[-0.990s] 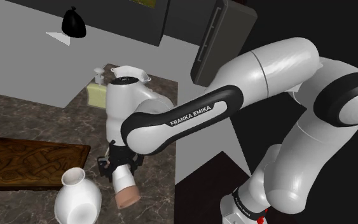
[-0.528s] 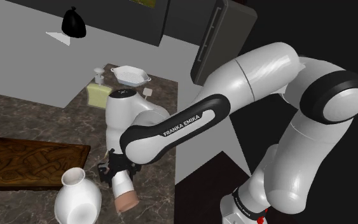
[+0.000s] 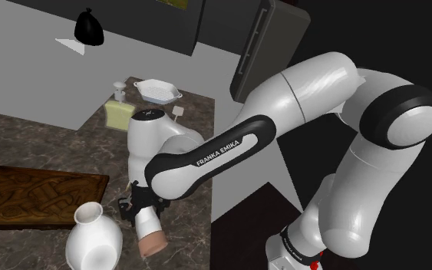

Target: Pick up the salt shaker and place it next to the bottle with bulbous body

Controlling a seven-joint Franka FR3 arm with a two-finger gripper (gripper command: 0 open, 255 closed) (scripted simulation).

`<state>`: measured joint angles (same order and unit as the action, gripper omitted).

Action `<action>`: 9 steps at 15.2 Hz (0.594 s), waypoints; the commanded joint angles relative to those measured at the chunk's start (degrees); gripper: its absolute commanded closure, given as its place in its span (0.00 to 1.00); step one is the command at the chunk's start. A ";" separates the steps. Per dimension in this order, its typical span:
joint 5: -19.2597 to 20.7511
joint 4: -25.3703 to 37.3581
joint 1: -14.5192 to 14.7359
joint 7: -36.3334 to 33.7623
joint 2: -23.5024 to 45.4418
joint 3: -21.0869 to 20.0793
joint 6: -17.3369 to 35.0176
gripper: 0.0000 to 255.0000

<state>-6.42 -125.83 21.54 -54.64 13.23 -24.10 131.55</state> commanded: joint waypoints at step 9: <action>-1.08 2.38 -0.89 0.83 -3.37 -0.11 -5.63 0.00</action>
<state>-7.29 -124.61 20.91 -54.03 10.71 -24.24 127.97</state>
